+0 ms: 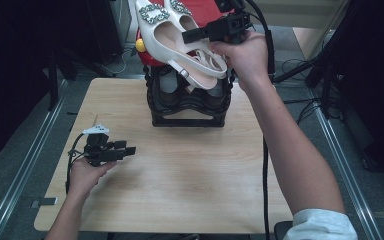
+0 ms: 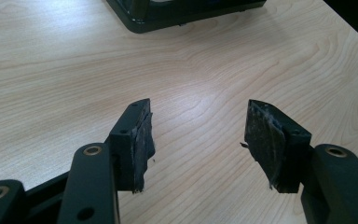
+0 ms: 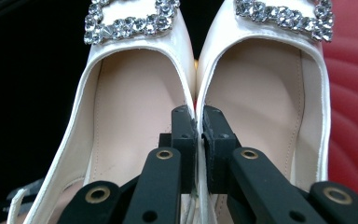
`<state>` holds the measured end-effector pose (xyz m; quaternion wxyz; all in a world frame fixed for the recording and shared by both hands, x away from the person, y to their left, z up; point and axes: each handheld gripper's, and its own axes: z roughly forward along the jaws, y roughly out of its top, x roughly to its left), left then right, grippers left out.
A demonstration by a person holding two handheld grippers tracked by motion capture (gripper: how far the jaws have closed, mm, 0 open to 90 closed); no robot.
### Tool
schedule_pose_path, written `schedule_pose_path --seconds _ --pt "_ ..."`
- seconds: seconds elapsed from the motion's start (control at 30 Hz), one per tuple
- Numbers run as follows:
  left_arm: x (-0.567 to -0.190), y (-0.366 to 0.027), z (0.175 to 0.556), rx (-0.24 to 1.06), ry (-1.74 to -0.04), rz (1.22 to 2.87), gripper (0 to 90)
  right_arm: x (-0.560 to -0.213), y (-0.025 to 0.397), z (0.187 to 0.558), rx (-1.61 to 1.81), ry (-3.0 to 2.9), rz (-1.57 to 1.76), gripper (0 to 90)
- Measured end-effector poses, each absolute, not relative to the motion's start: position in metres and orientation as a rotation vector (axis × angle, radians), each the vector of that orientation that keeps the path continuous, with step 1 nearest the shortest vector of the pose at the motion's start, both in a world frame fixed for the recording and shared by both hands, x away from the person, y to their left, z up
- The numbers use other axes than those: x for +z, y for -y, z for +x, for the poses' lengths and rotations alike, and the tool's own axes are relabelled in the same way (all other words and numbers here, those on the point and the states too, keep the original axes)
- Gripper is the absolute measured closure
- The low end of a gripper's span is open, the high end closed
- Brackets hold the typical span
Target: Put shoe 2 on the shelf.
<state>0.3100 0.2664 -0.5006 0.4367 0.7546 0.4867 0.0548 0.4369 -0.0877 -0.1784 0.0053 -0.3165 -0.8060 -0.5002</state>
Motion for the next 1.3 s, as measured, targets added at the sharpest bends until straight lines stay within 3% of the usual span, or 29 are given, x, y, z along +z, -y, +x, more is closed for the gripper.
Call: schedule_pose_path --seconds 0.9,1.3 --pt "-0.502 -0.256 0.315 0.126 -1.168 1.903 41.9 -0.150 0.105 0.509 -1.721 2.245 -1.662 86.7" --pt "-0.501 -0.254 0.315 0.111 -1.150 1.896 42.4 -0.162 0.074 0.520 -1.727 2.201 -1.846 86.6"
